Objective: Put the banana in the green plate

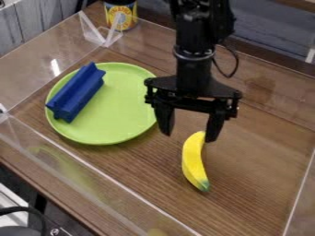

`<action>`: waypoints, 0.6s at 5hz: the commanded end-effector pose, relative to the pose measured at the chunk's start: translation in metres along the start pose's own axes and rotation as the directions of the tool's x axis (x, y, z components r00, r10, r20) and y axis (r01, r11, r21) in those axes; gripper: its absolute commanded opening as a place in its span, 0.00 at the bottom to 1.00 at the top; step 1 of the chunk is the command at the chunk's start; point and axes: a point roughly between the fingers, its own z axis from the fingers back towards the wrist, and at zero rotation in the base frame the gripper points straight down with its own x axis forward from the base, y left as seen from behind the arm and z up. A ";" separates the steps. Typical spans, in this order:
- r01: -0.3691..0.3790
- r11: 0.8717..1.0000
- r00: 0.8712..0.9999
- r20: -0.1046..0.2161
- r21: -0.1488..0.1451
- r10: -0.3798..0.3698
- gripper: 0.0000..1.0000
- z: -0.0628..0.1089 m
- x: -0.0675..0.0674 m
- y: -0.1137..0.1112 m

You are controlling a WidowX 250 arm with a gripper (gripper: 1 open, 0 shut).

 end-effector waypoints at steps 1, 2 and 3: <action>-0.003 1.000 1.000 0.028 -0.016 0.004 1.00 -0.001 0.000 -0.004; -0.009 1.000 1.000 0.027 -0.017 0.009 1.00 -0.009 -0.001 -0.006; -0.018 1.000 0.999 0.028 -0.019 0.018 1.00 -0.018 -0.002 -0.006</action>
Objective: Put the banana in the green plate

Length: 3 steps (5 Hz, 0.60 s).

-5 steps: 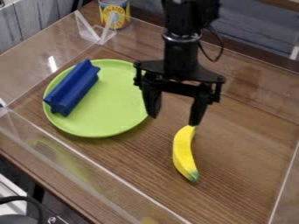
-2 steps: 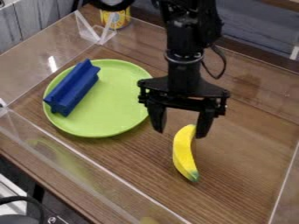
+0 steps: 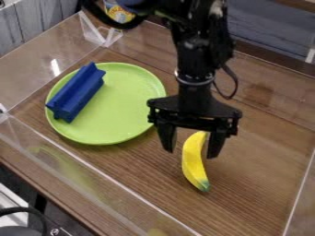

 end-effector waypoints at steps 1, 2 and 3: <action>-0.008 1.000 1.000 0.024 -0.022 0.008 1.00 -0.003 0.002 -0.004; -0.029 0.999 0.999 0.023 -0.030 0.030 1.00 -0.011 0.002 -0.004; -0.046 0.998 0.999 0.025 -0.036 0.047 1.00 -0.016 0.002 -0.004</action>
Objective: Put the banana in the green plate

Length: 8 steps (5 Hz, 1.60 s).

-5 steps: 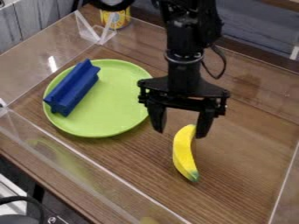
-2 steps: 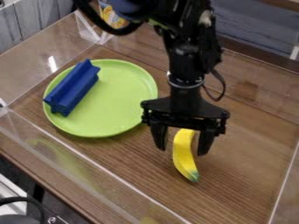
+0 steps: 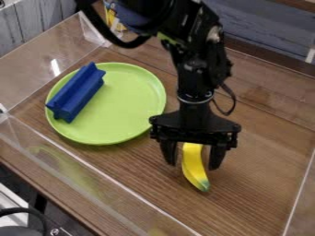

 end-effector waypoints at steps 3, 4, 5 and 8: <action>-0.014 1.000 1.000 0.024 -0.009 0.014 0.00 0.001 0.003 -0.004; -0.016 1.000 1.000 0.024 -0.006 0.016 0.00 0.002 0.004 -0.004; -0.016 1.000 1.000 0.023 -0.005 0.016 0.00 0.004 0.004 -0.005; -0.003 1.000 1.000 0.018 0.011 0.002 0.00 0.011 0.004 -0.005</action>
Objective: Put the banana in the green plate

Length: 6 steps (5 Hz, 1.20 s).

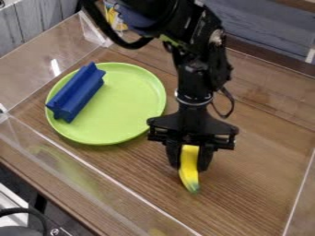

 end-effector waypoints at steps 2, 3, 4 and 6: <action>0.046 0.999 0.998 0.042 -0.005 -0.046 0.00 0.022 0.003 -0.004; 0.058 0.998 0.997 0.041 0.002 -0.058 0.00 0.026 0.003 -0.002; 0.066 0.998 0.997 0.042 0.005 -0.066 0.00 0.030 0.003 0.000; 0.079 0.997 0.996 0.041 0.008 -0.080 0.00 0.039 0.002 0.005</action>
